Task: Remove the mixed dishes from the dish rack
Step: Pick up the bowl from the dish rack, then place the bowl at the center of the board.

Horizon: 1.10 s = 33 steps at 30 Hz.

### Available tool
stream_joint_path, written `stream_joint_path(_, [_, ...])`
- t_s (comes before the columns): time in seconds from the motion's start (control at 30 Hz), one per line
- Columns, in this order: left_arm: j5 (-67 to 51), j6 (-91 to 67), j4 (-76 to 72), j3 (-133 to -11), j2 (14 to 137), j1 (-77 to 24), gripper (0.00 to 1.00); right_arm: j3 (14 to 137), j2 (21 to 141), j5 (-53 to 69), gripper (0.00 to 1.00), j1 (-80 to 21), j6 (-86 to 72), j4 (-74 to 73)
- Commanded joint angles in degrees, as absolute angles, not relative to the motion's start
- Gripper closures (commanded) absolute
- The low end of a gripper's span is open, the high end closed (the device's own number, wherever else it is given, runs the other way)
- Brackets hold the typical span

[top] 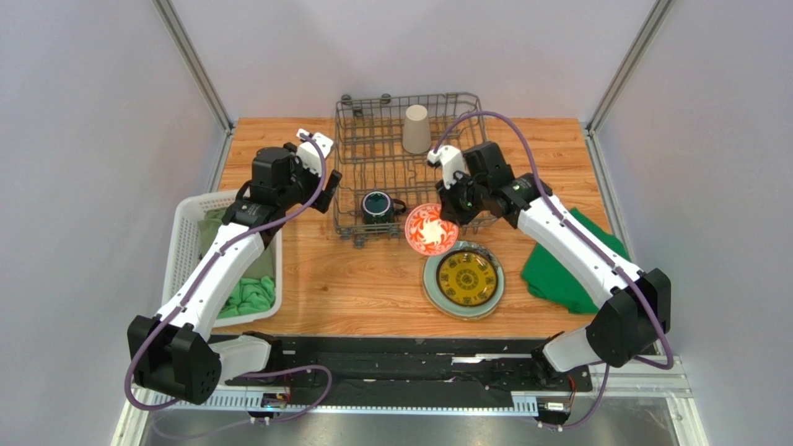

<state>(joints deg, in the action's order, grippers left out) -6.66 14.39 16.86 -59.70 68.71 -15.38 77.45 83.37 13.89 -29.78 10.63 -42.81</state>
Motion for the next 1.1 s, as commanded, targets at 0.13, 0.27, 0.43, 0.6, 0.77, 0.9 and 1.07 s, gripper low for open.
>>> stream_joint_path(0.13, [-8.96,13.09,15.21,-58.80,66.45,-13.45,0.09,70.41,82.00,17.49,1.00,-38.57,14.41,-35.86])
stream_joint_path(0.27, [-9.05,13.01,15.12,-58.45,65.83,-12.83,0.09,69.17,84.54,16.70,1.00,-41.83,14.68,-34.19])
stream_joint_path(0.43, [-9.49,13.18,14.94,-57.92,65.48,-12.13,0.09,70.13,89.90,15.82,1.00,-45.52,15.47,-34.01])
stream_joint_path(0.6, [-9.75,13.45,14.85,-57.39,65.04,-11.69,0.09,71.28,94.21,15.91,1.00,-46.93,15.73,-32.96])
stream_joint_path(0.77, [-10.28,13.54,14.85,-57.30,64.60,-11.51,0.09,71.81,97.99,15.29,1.00,-47.02,16.52,-31.64])
stream_joint_path(0.9, [-10.63,13.71,14.85,-57.39,64.69,-11.43,0.09,72.77,99.75,14.50,1.00,-47.02,17.22,-30.59])
stream_joint_path(1.07, [-10.81,13.88,14.68,-57.22,64.86,-11.34,0.09,73.30,100.72,14.15,1.00,-47.11,17.84,-30.32])
